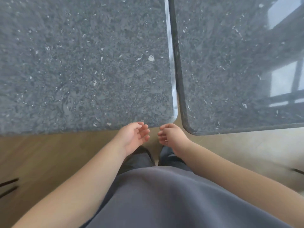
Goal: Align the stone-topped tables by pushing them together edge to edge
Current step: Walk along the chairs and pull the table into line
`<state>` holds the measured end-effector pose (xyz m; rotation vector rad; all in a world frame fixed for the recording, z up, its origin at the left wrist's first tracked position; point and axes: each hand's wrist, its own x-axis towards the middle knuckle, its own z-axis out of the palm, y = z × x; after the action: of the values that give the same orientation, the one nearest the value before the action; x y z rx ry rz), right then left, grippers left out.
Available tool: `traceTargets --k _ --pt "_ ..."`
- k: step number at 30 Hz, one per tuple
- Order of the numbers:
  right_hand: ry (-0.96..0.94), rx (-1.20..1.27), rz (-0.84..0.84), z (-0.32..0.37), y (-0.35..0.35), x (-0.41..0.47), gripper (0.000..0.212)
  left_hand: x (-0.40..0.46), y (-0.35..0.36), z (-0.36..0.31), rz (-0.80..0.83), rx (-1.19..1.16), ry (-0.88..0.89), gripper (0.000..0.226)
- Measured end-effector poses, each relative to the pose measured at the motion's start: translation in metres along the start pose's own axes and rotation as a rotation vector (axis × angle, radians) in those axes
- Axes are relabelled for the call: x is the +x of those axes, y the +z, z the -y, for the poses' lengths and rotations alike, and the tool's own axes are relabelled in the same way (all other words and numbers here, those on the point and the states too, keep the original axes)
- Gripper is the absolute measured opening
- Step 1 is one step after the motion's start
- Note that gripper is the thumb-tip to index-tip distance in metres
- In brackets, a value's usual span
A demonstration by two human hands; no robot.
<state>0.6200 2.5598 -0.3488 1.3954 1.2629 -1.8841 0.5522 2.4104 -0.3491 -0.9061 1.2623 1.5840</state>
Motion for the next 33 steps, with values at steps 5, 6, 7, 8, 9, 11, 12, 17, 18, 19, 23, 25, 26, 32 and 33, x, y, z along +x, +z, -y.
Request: traceTargets --k 5,6,7,8,9,11,12,17,18,19,23,25,26,32,33 --pt "0.143 0.166 -0.053 -0.012 -0.005 0.027 0.028 0.026 -0.016 0.025 -0.085 -0.134 -0.120 0.019" --pt "0.154 0.180 -0.063 -0.014 -0.007 0.031 0.035 0.030 -0.019 0.028 -0.107 -0.156 -0.128 0.018" --pt "0.160 0.200 -0.059 -0.016 -0.008 0.033 0.038 0.035 -0.020 0.031 -0.127 -0.175 -0.135 0.018" --pt "0.161 0.225 -0.048 -0.017 -0.009 0.035 0.038 0.039 -0.021 0.033 -0.140 -0.199 -0.139 0.017" --pt "0.165 0.268 -0.036 -0.019 -0.010 0.037 0.036 0.043 -0.020 0.035 -0.151 -0.229 -0.141 0.014" --pt "0.174 0.417 -0.001 -0.022 -0.011 0.044 0.044 0.050 -0.018 0.036 -0.166 -0.311 -0.136 0.016" --pt "0.173 0.513 0.019 -0.023 -0.012 0.048 0.048 0.055 -0.018 0.037 -0.171 -0.364 -0.120 0.020" --pt "0.137 0.869 0.075 -0.019 0.008 0.069 0.035 0.076 -0.012 0.028 -0.122 -0.635 0.034 0.031" --pt "0.131 0.922 0.073 -0.017 0.016 0.072 0.032 0.081 -0.010 0.025 -0.121 -0.670 0.060 0.036" --pt "0.129 0.959 0.067 -0.015 0.023 0.075 0.030 0.085 -0.009 0.023 -0.125 -0.692 0.086 0.041" --pt "0.141 1.074 0.029 -0.018 0.044 0.084 0.052 0.098 -0.012 0.020 -0.172 -0.730 0.127 0.050" --pt "0.139 1.096 0.027 -0.021 0.045 0.086 0.058 0.099 -0.014 0.021 -0.161 -0.719 0.126 0.051" --pt "0.142 1.094 0.038 -0.021 0.044 0.087 0.058 0.098 -0.015 0.020 -0.155 -0.705 0.122 0.050" --pt "0.170 1.028 0.056 -0.019 0.037 0.088 0.055 0.093 -0.021 0.014 -0.123 -0.661 0.088 0.051" --pt "0.169 1.016 0.053 -0.019 0.037 0.088 0.053 0.093 -0.021 0.014 -0.117 -0.663 0.091 0.052"
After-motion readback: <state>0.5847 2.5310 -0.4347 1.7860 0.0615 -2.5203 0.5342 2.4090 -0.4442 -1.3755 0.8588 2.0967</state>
